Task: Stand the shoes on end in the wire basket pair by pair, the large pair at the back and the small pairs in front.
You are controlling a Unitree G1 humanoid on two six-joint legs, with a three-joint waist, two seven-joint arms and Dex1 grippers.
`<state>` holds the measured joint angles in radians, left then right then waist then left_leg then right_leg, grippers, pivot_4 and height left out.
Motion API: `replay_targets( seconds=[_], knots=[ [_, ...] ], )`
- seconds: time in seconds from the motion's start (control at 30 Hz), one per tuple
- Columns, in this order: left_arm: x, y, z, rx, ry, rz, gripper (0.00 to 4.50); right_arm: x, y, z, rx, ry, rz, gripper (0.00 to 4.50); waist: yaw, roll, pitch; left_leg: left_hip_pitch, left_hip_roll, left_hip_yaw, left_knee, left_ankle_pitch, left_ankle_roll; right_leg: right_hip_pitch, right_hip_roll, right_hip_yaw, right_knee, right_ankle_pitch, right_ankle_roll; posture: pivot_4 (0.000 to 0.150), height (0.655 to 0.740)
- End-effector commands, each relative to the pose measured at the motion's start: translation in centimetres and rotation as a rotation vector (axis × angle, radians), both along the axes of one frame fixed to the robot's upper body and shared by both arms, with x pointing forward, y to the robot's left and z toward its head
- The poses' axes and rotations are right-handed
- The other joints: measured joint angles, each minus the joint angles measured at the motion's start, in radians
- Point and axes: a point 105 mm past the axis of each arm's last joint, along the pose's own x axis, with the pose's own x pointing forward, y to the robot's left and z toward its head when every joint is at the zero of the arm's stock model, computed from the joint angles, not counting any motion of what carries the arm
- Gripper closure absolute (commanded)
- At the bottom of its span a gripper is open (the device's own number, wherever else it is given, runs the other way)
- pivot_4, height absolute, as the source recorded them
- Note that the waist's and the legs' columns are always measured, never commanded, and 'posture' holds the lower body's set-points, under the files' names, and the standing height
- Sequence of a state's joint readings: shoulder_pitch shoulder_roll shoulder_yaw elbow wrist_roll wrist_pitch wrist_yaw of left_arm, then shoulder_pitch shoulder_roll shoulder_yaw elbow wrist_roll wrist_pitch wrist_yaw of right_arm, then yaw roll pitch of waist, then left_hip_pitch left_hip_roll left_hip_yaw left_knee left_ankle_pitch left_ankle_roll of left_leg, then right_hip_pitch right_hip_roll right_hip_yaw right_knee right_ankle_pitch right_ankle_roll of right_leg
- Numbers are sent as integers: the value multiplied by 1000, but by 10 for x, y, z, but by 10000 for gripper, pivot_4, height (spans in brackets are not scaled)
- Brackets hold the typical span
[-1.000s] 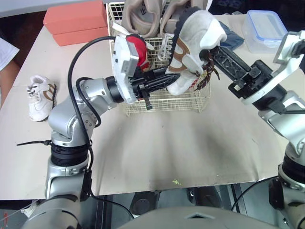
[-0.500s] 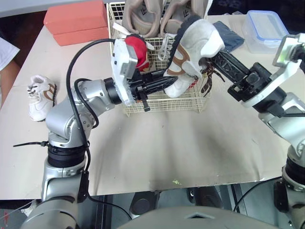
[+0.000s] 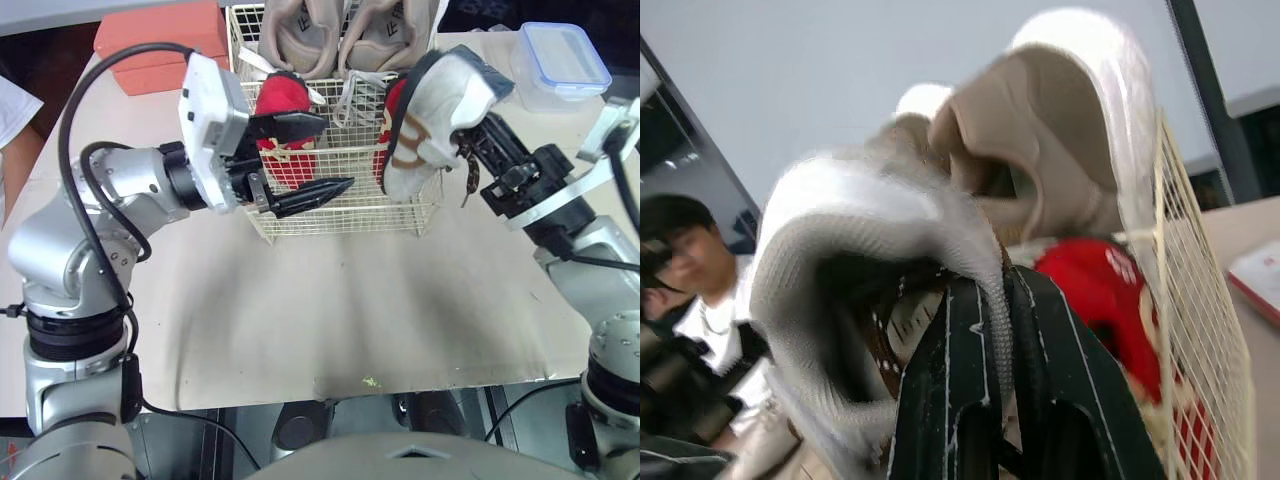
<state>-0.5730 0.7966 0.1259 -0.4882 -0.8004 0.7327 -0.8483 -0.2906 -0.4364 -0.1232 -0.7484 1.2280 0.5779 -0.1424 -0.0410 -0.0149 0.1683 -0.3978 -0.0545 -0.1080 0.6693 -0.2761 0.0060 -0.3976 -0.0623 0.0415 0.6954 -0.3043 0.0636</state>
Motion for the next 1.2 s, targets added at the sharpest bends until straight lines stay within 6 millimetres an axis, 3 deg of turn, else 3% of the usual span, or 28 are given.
replay_targets(
  seconds=[0.03,0.47,0.73,1.0,1.17,1.2],
  knots=[
    [-6,-5,4,35,-39,-25,89,-7,4,6,-6,-64,-39,45000,-1,0,0,0,0,0,0,0,0,0,0,0,0,0,0,1500,7400],
    [-6,-8,3,48,-44,-38,89,-1,17,-23,-83,20,-112,45000,-2,0,0,1,0,0,0,0,0,0,1,0,0,0,0,1500,7400],
    [-6,6,1,74,-4,25,89,3,19,-51,-194,138,-59,45000,-3,0,0,1,0,0,0,0,0,1,1,0,0,0,0,1500,7400],
    [-16,13,-3,83,47,30,89,3,11,-58,-213,175,-33,45000,-1,0,0,1,0,0,0,0,0,1,1,0,0,0,0,1500,7400],
    [-16,16,-6,83,56,42,0,3,2,-56,-238,172,6,27145,-1,0,0,2,0,0,0,0,0,1,1,0,0,0,0,1500,7400],
    [-16,17,-7,85,58,47,0,4,-3,-56,-250,169,9,20937,-1,0,0,2,1,0,0,0,0,1,1,0,0,0,0,1500,7400]
  ],
)
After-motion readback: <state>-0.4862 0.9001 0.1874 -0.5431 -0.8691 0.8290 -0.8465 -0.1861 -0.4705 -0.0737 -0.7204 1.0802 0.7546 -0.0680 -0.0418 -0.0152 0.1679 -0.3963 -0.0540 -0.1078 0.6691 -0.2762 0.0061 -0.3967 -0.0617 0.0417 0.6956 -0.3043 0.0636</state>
